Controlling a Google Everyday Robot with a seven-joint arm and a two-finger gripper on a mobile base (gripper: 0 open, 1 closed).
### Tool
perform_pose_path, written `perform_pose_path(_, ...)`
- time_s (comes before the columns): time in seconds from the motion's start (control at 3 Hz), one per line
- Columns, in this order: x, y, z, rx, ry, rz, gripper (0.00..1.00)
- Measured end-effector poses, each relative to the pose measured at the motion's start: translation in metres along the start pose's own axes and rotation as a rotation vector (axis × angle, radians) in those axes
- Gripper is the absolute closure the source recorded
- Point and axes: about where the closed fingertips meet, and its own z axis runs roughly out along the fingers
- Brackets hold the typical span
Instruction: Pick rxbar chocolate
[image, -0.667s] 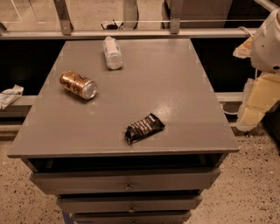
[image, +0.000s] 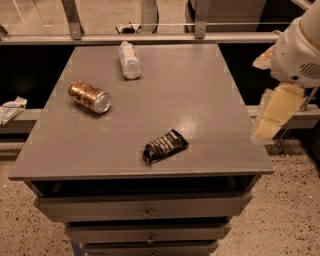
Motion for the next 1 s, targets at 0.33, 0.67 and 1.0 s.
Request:
perform_pose_path(0.33, -0.048, -0.007, 0.048, -0.069, -0.150, 0.031, 0.00)
perform_pose_path(0.67, -0.074, -0.007, 0.071, -0.098, -0.231, 0.045, 0.00)
perform_pose_path(1.0, -0.099, 0.002, 0.108, -0.120, -0.298, 0.097, 0.00)
